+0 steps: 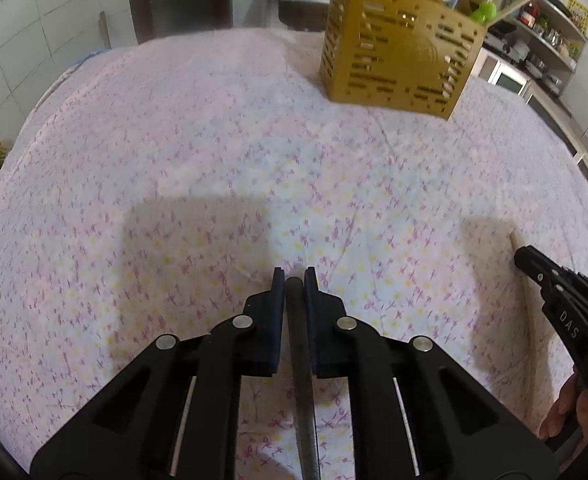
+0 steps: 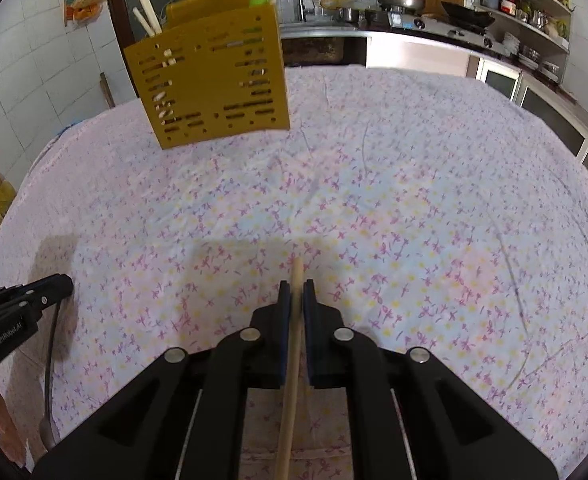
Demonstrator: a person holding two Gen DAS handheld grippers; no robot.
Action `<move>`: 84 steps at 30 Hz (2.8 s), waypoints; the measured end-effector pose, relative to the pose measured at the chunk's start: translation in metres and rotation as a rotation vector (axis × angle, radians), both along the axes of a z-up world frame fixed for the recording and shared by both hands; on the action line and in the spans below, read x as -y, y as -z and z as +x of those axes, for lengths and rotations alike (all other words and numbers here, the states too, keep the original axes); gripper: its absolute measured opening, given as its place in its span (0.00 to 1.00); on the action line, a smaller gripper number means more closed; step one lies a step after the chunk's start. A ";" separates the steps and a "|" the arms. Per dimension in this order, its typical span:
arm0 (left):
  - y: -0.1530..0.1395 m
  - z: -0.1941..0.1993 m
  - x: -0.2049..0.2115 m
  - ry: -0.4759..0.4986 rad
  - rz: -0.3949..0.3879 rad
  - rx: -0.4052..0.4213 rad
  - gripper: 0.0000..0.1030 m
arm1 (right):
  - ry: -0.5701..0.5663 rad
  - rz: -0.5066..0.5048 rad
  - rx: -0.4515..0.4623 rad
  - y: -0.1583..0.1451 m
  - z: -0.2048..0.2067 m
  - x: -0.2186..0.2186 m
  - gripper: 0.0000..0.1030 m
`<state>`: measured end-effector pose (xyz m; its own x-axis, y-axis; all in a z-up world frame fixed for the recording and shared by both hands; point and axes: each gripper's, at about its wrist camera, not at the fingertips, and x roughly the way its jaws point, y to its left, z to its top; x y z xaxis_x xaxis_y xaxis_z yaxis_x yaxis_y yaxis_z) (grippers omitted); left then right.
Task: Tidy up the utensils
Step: 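Lower the left tool onto the silver spoon and close on it, then carry the chopstick and silver spoon over the yellow holder with both tools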
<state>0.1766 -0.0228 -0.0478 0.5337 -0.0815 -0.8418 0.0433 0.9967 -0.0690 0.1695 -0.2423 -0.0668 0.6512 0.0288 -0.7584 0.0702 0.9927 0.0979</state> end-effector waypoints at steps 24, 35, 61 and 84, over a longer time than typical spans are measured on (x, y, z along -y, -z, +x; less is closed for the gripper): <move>0.001 0.015 -0.005 0.012 -0.002 0.027 0.08 | 0.015 -0.086 -0.009 0.005 0.008 -0.006 0.06; -0.046 -0.013 -0.016 0.004 -0.040 0.194 0.08 | 0.017 0.030 0.242 -0.052 -0.027 -0.004 0.06; -0.108 -0.087 -0.018 0.010 -0.037 0.546 0.07 | 0.018 -0.082 0.699 -0.126 -0.102 -0.034 0.06; -0.153 -0.017 -0.005 0.052 -0.051 0.580 0.01 | 0.027 -0.047 0.706 -0.154 -0.030 -0.017 0.06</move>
<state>0.1599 -0.0180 0.1050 0.9002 -0.1529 -0.4079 0.1373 0.9882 -0.0675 0.1397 -0.2249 0.0871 0.9879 -0.0164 -0.1544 0.0301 0.9958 0.0863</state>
